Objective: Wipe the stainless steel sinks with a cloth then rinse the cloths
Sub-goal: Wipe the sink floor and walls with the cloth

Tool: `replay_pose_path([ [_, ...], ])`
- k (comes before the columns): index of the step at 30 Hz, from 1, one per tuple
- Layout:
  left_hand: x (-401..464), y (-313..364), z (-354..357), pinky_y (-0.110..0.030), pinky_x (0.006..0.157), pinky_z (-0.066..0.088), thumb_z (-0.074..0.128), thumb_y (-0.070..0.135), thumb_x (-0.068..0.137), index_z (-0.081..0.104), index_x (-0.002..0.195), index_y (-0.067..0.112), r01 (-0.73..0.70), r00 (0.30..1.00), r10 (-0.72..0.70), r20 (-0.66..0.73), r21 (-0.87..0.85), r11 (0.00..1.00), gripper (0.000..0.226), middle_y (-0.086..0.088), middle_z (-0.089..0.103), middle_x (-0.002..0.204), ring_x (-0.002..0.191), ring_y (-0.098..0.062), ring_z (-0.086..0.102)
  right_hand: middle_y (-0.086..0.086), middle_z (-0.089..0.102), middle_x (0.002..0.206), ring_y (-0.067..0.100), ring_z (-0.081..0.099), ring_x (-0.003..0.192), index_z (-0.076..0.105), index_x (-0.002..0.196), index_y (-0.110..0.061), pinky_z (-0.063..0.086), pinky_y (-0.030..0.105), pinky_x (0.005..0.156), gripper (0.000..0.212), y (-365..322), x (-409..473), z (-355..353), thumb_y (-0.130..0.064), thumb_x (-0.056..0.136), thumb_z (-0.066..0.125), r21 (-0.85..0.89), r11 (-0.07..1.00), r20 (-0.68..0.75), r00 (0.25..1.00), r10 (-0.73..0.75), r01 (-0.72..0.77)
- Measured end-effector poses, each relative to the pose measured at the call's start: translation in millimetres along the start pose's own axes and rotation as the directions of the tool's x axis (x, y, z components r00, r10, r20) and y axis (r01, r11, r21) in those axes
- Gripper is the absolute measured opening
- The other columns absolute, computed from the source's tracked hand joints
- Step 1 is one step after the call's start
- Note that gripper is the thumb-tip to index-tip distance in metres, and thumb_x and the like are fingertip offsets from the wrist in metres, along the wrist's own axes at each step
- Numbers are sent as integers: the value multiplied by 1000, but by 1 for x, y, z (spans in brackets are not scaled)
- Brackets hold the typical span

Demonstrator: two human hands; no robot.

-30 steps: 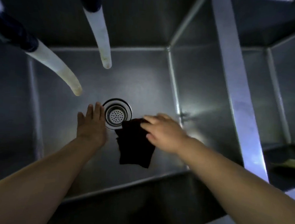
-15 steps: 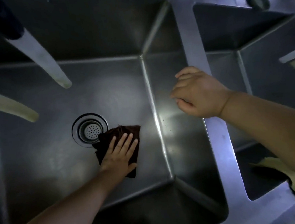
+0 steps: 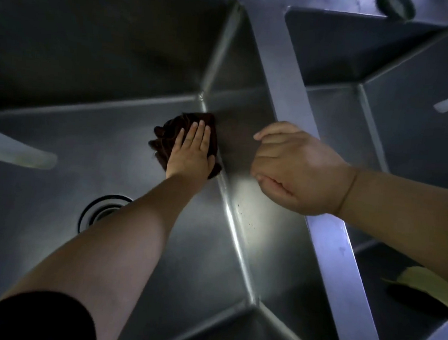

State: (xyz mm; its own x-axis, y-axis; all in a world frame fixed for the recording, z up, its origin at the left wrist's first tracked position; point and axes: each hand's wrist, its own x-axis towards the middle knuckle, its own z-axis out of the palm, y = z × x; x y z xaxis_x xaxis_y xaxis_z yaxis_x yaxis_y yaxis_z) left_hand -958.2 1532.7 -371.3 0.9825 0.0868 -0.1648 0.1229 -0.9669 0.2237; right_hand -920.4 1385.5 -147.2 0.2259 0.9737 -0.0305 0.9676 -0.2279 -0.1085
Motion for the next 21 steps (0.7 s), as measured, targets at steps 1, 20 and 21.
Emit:
replay_pose_path([
  [1, 2, 0, -1, -34, 114, -12, 18, 36, 99, -3, 149, 8, 6, 1000, -6, -8, -12, 1000, 60, -6, -3, 159, 146, -19, -5, 7, 56, 62, 25, 50, 61, 61, 63, -6, 37, 32, 104, 26, 0, 0, 0, -10, 86, 48, 2, 1000, -10, 1000, -6, 6],
  [20, -108, 122, -20, -28, 119, 1, 24, 20, 104, 8, 150, 25, 283, 896, -234, 376, -892, -351, 49, 10, 3, 158, 142, 1, 3, 5, 60, 62, 28, 53, 60, 63, 67, -7, 33, 31, 105, 30, -8, 3, -1, -16, 86, 41, -25, 1000, 35, 999, 3, -3],
  [21, -116, 127, -22, -23, 117, 2, 25, 23, 104, 6, 150, 29, 316, 888, -207, 409, -873, -370, 50, 12, 3, 158, 139, 4, 4, 6, 61, 63, 29, 54, 60, 64, 68, -6, 32, 30, 105, 30, -8, 3, -1, -16, 85, 41, -30, 1000, 35, 999, 8, -7],
])
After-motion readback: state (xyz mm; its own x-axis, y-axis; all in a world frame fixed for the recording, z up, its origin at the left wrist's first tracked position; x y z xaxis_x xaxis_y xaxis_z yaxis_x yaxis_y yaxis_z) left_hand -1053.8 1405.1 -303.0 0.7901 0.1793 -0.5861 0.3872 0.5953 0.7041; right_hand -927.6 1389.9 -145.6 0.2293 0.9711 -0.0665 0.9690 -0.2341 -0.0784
